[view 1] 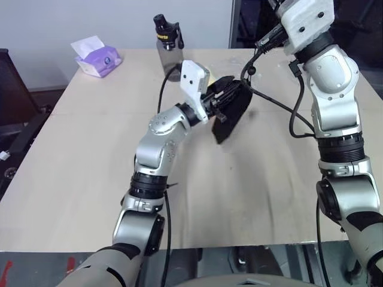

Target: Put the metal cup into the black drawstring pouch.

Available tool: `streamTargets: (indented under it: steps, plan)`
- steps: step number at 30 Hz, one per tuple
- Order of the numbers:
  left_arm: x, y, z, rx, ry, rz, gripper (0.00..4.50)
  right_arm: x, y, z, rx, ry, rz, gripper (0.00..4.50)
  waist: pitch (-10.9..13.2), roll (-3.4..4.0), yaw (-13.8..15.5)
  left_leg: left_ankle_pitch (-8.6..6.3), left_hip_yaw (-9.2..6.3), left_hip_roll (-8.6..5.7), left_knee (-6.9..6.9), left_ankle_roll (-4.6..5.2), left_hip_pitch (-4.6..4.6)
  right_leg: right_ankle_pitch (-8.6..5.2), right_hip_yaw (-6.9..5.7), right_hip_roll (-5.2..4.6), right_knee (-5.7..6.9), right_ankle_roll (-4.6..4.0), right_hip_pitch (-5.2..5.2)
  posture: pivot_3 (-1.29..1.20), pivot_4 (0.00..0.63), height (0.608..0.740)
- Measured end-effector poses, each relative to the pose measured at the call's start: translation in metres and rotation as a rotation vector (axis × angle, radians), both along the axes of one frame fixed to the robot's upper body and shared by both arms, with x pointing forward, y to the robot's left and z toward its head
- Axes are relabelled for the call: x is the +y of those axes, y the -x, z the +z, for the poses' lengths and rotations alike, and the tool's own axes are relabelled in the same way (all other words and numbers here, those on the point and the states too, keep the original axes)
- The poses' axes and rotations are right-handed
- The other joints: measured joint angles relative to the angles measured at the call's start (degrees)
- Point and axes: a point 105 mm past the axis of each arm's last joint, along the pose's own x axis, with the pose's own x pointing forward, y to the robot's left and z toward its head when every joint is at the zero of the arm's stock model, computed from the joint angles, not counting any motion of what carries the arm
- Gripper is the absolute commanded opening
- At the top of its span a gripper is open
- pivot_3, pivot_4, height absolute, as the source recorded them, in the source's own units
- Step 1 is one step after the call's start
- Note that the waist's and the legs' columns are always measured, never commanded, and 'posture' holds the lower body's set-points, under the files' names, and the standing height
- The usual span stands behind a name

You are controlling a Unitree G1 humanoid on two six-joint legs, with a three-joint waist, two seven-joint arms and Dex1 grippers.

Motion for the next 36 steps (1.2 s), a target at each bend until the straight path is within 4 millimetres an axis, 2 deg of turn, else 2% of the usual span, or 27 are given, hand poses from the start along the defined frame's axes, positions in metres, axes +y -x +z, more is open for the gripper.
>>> streamTargets:
  steps: [4,10,14,20,36]
  plan:
    - [-0.003,0.004,0.011,-0.042,0.0,-0.014,1.48,0.011,-0.005,-0.02,0.073,0.04,0.027,0.0,0.0,0.0,0.0,0.0,0.01,0.0,0.0,0.0,0.0,0.0,0.01,0.0,0.01,0.0,0.0,0.0,0.15,0.74]
    - [-0.009,0.007,0.011,-0.049,-0.011,-0.041,1.48,0.019,0.005,-0.016,0.068,0.033,0.07,0.0,0.0,0.0,0.0,0.0,-0.02,0.0,0.0,0.0,0.0,0.0,-0.02,0.01,0.01,0.0,0.0,0.0,0.15,0.74]
    - [-0.014,0.009,0.007,-0.045,-0.031,-0.061,1.48,0.018,0.002,-0.021,0.088,0.037,0.062,0.0,0.0,0.0,0.0,0.0,-0.01,-0.01,0.0,0.0,0.0,0.0,0.0,0.0,0.01,0.0,0.0,0.0,0.15,0.74]
    - [-0.006,0.007,-0.005,-0.022,-0.056,-0.045,1.48,0.015,0.0,-0.021,0.084,0.039,0.031,0.0,0.0,0.0,-0.1,0.0,-0.04,0.02,-0.02,0.0,0.01,0.0,-0.02,0.03,0.03,0.0,-0.02,0.0,0.15,0.74]
    - [-0.004,0.006,-0.008,-0.018,-0.063,-0.031,1.48,0.005,-0.013,-0.026,0.106,0.03,-0.051,0.0,0.0,0.0,-0.1,0.0,-0.01,0.0,-0.02,0.0,0.01,0.0,0.0,0.02,0.02,0.0,-0.02,0.0,0.15,0.74]
